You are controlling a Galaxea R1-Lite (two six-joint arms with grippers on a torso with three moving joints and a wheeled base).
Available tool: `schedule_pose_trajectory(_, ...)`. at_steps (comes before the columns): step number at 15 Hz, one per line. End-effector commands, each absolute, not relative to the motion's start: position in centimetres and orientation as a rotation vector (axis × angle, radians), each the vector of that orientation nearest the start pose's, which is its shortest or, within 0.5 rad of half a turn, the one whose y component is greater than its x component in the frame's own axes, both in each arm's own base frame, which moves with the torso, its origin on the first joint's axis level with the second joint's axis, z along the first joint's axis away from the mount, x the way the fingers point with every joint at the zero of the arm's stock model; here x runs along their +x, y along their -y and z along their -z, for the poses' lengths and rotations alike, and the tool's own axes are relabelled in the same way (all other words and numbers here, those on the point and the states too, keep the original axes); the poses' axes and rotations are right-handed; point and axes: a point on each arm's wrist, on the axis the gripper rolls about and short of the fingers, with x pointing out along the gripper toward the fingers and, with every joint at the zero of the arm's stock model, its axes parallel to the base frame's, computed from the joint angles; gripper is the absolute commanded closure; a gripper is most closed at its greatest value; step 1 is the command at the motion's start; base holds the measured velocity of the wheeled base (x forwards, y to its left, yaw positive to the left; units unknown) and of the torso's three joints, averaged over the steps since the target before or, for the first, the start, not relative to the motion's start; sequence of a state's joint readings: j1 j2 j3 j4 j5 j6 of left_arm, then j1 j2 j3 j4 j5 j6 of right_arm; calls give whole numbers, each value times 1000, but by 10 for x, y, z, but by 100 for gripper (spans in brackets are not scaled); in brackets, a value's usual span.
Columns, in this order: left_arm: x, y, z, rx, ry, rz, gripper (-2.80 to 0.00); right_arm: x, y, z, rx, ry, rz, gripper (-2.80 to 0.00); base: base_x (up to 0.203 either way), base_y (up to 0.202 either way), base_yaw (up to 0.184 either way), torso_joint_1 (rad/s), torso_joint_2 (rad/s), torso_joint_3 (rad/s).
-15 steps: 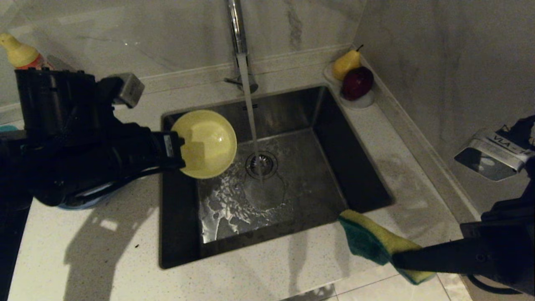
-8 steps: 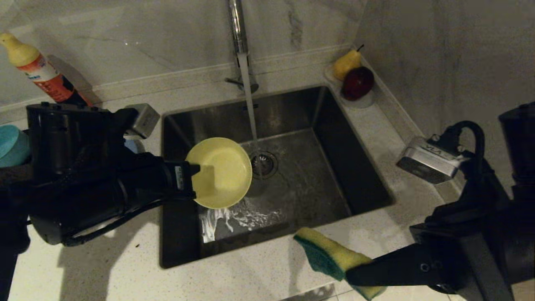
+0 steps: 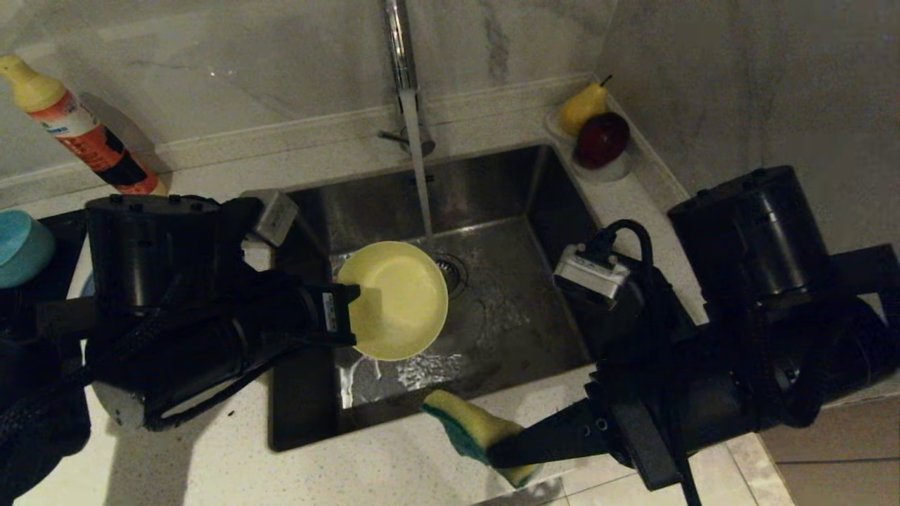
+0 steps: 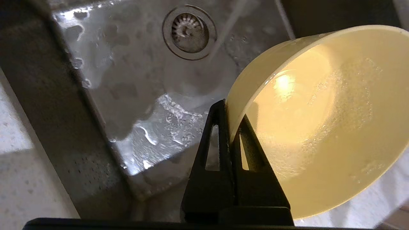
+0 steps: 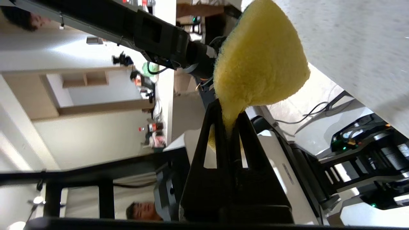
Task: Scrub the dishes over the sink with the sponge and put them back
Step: Wipe the bowl
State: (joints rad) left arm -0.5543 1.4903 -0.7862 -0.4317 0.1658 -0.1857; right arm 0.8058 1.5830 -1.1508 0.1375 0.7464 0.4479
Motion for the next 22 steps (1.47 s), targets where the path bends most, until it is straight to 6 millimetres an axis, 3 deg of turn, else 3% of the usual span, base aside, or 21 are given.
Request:
schedule_pose_trajectory(1,215,135,-216,-85,-287,371,0,183,-226,-236,312,-993,-1355,0,0,0,0,0,0,0)
schedule_pose_trajectory(4,215,142,-214,-72,-291,362,0,193,-241,-228,306,-1022,-1348,0,0,0,0,0,0,0)
schedule_pose_trajectory(8,215,153,-211,-60,-247,356,0,204,-247,-218,288,-1008,-1252,0,0,0,0,0,0,0)
schedule_pose_trajectory(13,199,163,-197,35,-231,411,0,220,-229,-236,333,-928,-1201,0,0,0,0,0,0,0)
schedule_pose_trajectory(16,202,167,-183,94,-175,408,0,219,-221,-246,343,-896,-1198,0,0,0,0,0,0,0)
schedule_pose_trajectory(22,195,174,-173,147,-74,406,0,237,-223,-245,366,-889,-1169,0,0,0,0,0,0,0)
